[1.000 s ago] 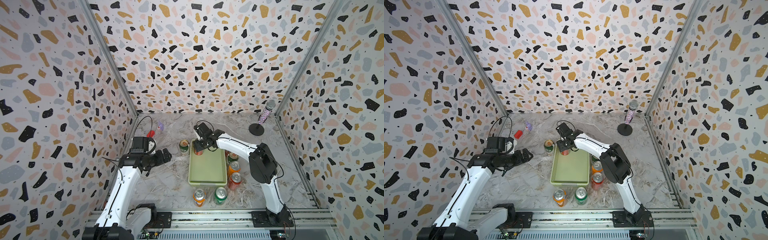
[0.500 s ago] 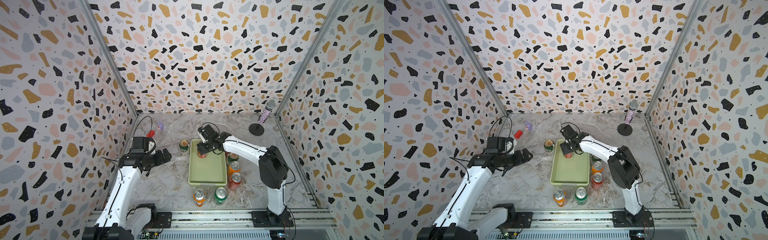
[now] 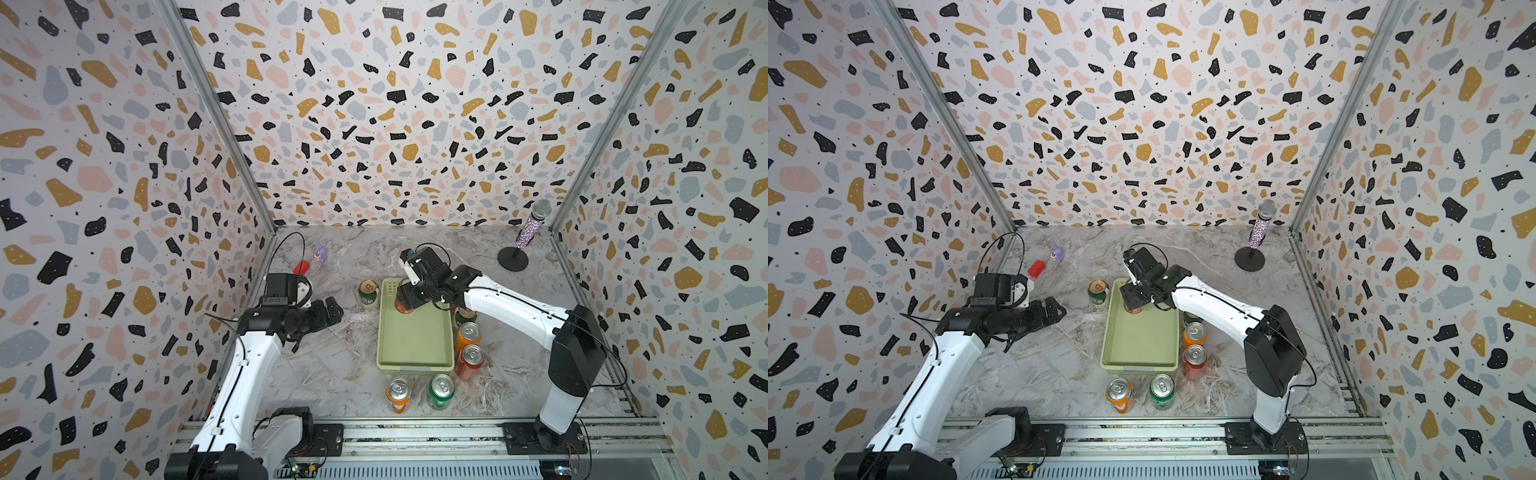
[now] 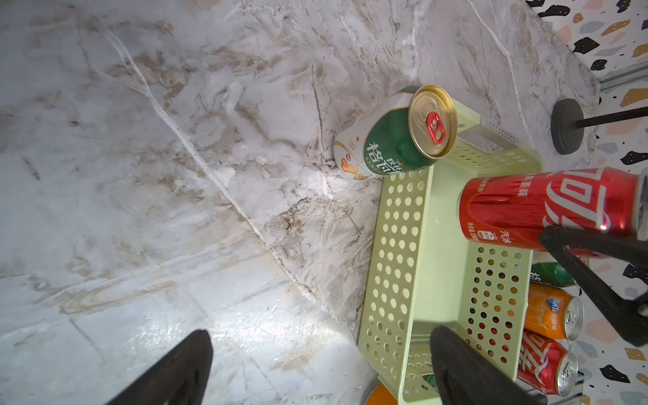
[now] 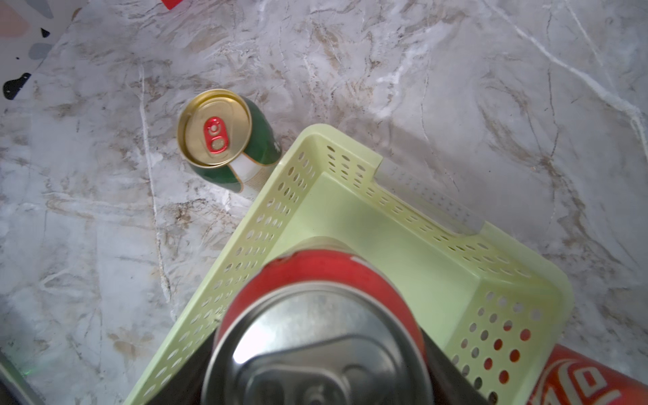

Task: Take out the drinks from the basket
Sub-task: Pick up the drink from the basket, then place the drink at the center of the board.

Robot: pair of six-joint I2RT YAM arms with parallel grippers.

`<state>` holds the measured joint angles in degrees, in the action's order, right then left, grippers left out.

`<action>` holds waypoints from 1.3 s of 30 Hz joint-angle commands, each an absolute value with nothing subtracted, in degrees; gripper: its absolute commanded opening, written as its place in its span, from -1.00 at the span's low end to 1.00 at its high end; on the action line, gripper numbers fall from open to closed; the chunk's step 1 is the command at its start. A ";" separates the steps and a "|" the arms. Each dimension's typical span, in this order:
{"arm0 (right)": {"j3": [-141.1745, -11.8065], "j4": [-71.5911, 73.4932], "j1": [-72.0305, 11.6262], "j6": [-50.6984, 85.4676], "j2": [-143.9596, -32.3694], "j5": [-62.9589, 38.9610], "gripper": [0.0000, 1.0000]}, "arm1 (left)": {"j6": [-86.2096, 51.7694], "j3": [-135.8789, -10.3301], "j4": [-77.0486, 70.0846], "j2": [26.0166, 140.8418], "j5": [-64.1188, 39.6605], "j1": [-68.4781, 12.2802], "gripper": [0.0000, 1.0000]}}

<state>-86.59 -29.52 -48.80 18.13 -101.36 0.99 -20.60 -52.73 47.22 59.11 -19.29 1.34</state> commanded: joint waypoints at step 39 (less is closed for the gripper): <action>-105.73 -30.36 -59.23 16.35 -110.02 2.29 -0.56 | -21.91 -53.79 48.03 57.86 -11.24 7.21 1.00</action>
<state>-102.24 -32.88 -58.76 16.38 -111.79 1.74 -21.67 -52.75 47.99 59.07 -11.94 6.70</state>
